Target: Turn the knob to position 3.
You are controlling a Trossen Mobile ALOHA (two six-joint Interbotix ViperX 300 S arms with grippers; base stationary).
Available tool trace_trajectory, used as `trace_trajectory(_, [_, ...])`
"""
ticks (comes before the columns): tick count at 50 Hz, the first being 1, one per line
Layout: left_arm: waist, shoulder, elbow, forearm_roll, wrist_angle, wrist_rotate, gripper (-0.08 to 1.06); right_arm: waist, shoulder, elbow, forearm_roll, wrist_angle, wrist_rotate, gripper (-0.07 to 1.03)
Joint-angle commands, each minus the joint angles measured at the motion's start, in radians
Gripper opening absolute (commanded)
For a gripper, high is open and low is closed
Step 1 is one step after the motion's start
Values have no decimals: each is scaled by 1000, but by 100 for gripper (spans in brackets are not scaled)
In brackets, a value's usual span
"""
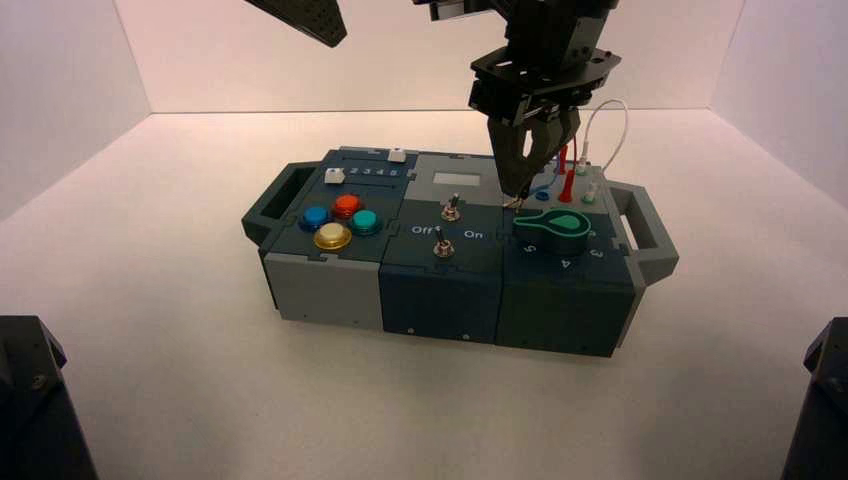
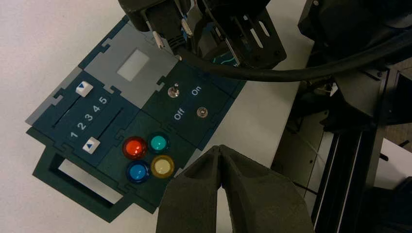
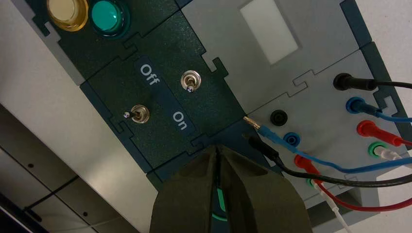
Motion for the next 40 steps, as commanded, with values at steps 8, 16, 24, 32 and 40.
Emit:
trace_trajectory(8, [-5,-6,-15,-8,-8,2,-3,6,-8,-11,0,-2,-3,-2])
trace_trajectory(16, [-3,-9,-12,-8,-6,2,-3,6,0,-11,0,8,-5,-2])
trace_trajectory(24, [-5,-9,-9,-8,-2,2,-3,6,6,-9,0,14,-5,-2])
trace_trajectory(32, [-3,-9,-11,-8,0,2,-3,6,11,-9,0,18,-6,-2])
trace_trajectory(40, [-3,-9,-9,-8,0,2,-3,6,18,-3,0,15,-12,-2])
